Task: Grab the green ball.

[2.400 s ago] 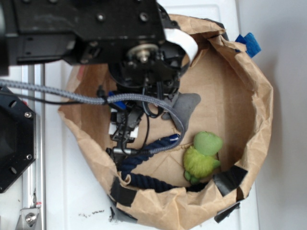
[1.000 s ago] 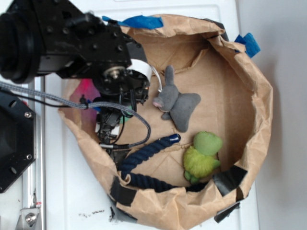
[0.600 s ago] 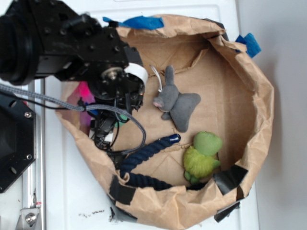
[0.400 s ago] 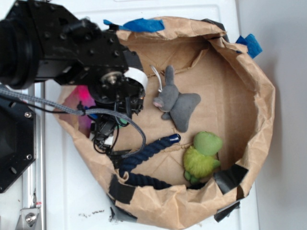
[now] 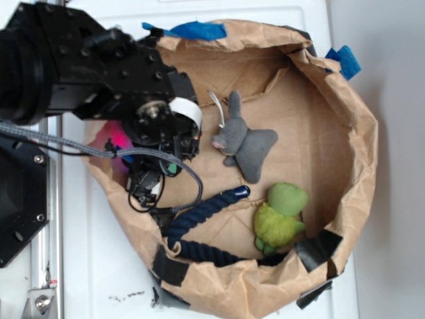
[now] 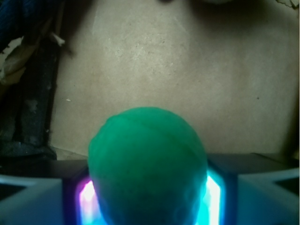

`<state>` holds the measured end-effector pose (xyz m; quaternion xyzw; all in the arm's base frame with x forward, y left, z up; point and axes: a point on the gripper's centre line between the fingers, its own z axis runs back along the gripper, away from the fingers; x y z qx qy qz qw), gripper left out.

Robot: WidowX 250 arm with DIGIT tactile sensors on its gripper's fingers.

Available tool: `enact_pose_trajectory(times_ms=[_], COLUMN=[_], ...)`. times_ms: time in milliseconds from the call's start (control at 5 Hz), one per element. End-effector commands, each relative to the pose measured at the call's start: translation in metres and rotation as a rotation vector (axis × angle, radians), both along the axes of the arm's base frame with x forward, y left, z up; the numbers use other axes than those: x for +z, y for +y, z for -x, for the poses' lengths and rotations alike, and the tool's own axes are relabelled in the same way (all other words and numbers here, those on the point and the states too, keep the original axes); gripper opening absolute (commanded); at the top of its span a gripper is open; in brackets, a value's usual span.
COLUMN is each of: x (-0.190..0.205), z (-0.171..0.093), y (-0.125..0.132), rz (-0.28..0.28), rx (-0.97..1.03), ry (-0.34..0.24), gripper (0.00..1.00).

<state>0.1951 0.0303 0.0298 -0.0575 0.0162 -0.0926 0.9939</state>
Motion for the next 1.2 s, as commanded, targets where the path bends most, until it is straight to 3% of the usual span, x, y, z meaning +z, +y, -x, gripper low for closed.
enact_pose_trajectory(times_ms=[0, 200, 400, 600, 800, 1000], x=[0.019, 0.037, 0.07, 0.105, 0.137, 0.145], z=[-0.01, -0.019, -0.024, -0.029, -0.036, -0.044], y=[0.003, 0.005, 0.009, 0.014, 0.013, 0.008], rz=[0.0, -0.002, -0.044, -0.071, -0.15, -0.136], rx=[0.026, 0.072, 0.128, 0.221, 0.352, 0.374], ry=[-0.032, -0.058, -0.114, -0.11, -0.119, -0.088], gripper=[0.0, 0.0, 0.0, 0.0, 0.0, 0.0])
